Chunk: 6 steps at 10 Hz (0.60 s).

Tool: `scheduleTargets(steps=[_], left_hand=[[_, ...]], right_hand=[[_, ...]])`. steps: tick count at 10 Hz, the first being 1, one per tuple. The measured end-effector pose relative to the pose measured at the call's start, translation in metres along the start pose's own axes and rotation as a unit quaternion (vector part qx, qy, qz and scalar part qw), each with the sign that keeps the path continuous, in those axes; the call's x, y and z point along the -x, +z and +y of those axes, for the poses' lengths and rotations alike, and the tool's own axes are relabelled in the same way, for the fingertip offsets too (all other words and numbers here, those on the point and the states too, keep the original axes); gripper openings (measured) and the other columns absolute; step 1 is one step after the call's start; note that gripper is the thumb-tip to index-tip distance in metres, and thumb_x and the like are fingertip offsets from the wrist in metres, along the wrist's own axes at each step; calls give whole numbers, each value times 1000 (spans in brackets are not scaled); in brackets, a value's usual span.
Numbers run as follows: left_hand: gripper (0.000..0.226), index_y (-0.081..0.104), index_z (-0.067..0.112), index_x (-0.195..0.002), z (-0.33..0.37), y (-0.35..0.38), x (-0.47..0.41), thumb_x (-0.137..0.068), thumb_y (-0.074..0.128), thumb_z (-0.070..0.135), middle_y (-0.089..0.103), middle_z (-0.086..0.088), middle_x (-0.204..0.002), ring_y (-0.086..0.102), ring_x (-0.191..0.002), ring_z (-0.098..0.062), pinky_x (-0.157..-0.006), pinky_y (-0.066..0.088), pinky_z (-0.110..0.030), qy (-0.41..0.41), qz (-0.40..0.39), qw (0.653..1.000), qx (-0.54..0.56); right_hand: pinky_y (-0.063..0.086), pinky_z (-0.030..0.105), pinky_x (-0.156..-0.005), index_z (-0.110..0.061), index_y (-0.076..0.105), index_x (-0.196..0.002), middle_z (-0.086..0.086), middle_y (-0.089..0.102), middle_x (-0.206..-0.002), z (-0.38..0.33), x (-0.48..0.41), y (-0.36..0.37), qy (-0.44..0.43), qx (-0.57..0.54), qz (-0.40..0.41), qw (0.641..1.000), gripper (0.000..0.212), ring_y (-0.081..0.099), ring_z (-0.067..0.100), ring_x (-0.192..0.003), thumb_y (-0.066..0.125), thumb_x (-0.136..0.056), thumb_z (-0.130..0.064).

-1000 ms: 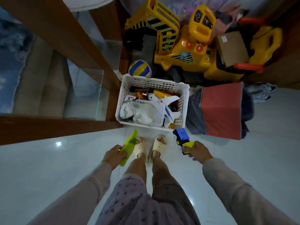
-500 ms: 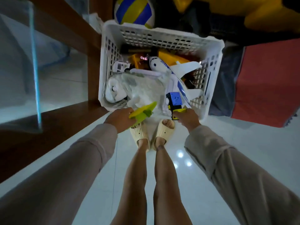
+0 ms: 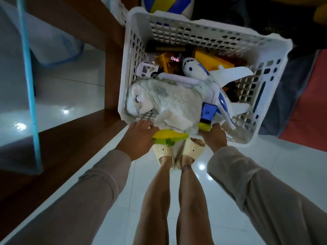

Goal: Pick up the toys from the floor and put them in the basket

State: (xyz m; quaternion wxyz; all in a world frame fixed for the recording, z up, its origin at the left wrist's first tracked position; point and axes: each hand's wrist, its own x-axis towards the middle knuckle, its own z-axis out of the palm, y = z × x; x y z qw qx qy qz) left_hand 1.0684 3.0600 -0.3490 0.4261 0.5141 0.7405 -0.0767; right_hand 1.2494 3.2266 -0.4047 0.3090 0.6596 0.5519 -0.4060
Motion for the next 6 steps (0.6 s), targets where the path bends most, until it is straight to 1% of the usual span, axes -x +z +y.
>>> scheduleTargets(steps=[1, 2, 3, 4, 5, 6], left_hand=[[43, 50, 24, -131, -15, -8, -18, -89, 50, 24, 53, -4, -127, 44, -124, -27, -103, 33, -41, 11, 17, 996, -83], [38, 51, 17, -126, -25, -12, -35, -89, 44, 13, 58, -6, -122, 46, -119, -30, -98, 37, -42, 32, 15, 980, -196], [35, 54, 12, -120, -23, -7, -47, -88, 41, 6, 59, -8, -117, 49, -115, -31, -94, 39, -40, 22, 23, 971, -237], [38, 54, 10, -123, -22, 7, -55, -89, 40, 2, 58, -10, -119, 50, -114, -33, -88, 46, -41, -43, 18, 987, -153], [39, 52, 10, -127, -19, 17, -54, -89, 44, 3, 55, -11, -124, 48, -117, -32, -90, 51, -44, -80, 28, 994, -70], [42, 53, 8, -126, -18, 19, -51, -85, 51, -1, 53, -13, -127, 47, -120, -33, -95, 49, -44, -109, 67, 992, 1]], right_hand=[[36, 29, -81, -1, 47, -122, 18, 62, -119, 6, 0, -8, -27, -28, -2, 999, 53, 56, 34, -115, 66, -80, -26], [32, 18, -79, -1, 55, -120, 14, 62, -124, 11, -6, -19, -42, -19, -7, 999, 43, 54, 26, -118, 62, -84, -22], [39, 30, -100, -4, 57, -125, 13, 57, -131, 12, -10, -30, -61, 29, -22, 997, 41, 54, 21, -117, 60, -87, -20], [41, 33, -91, 0, 61, -118, 9, 60, -107, 14, -15, -37, -61, -32, -29, 997, 35, 50, 17, -97, 60, -87, -17], [44, 37, -94, 1, 61, -118, 8, 57, -101, 13, -8, -40, -59, -38, -67, 995, 35, 54, 23, -96, 56, -89, -18], [45, 43, -97, 0, 60, -117, 10, 59, -102, 13, 4, -40, -58, -49, -69, 995, 32, 59, 35, -109, 55, -90, -16]])
